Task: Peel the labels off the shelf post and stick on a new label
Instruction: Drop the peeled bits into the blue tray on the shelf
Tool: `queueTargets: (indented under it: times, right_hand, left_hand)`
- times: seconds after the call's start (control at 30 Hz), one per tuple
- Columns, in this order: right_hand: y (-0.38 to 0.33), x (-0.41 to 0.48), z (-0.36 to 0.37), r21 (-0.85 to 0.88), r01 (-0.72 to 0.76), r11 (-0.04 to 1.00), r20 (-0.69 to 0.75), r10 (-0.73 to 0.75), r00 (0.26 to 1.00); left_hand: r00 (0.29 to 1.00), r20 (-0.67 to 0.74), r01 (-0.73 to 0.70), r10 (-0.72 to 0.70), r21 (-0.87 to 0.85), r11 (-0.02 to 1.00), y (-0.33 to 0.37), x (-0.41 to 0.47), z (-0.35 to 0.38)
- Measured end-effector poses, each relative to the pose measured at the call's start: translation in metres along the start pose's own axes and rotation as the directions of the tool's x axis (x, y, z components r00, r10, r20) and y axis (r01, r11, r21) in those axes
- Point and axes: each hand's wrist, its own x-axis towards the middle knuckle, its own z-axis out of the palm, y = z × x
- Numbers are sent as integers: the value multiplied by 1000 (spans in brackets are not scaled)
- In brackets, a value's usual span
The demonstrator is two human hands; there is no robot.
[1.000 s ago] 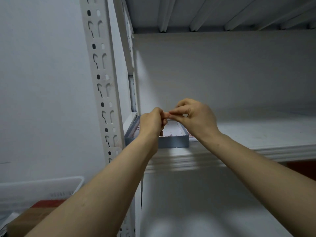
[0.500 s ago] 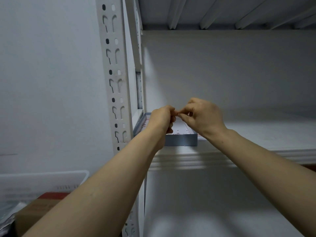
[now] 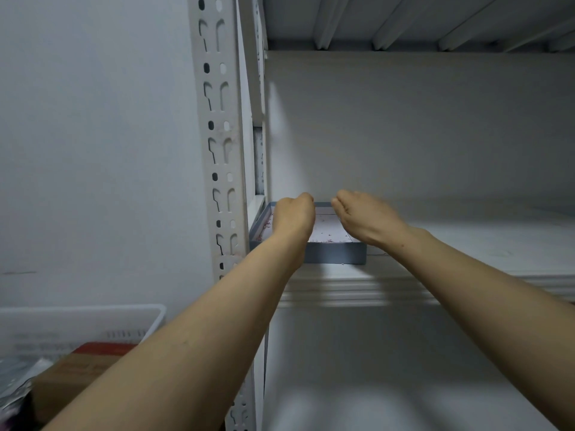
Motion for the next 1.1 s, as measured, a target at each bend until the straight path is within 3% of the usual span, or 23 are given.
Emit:
queueTargets:
  times: [0.17,0.27,0.4,0.53,0.7,0.9,1.1]
  right_hand:
    - [-1,7,2,65,-21,998,-33,23,999]
    - [-4,8,-3,212,-39,977,-12,43,999]
    - [-2,8,-7,432,-75,899,54,57,997]
    - [-4,6,-6,539,-103,836,95,61,994]
    - [-8,6,-8,671,-159,724,152,75,986]
    - [-10,6,-6,636,-174,752,163,89,983]
    - [-12,3,-4,494,-111,862,-42,151,988]
  left_hand:
    - [1000,-24,-1,2,24,1000,-5,5,-1]
    - [999,-21,25,-25,13,1000,-5,8,-2]
    - [997,-9,81,-81,6,997,-4,10,-5]
    - [995,45,89,-88,-14,996,0,8,-6]
    - [997,-49,65,-65,-1,998,-4,9,-7]
    - [998,-49,52,-51,28,998,-4,10,-10]
    - [997,-63,46,-44,41,998,-1,4,-12]
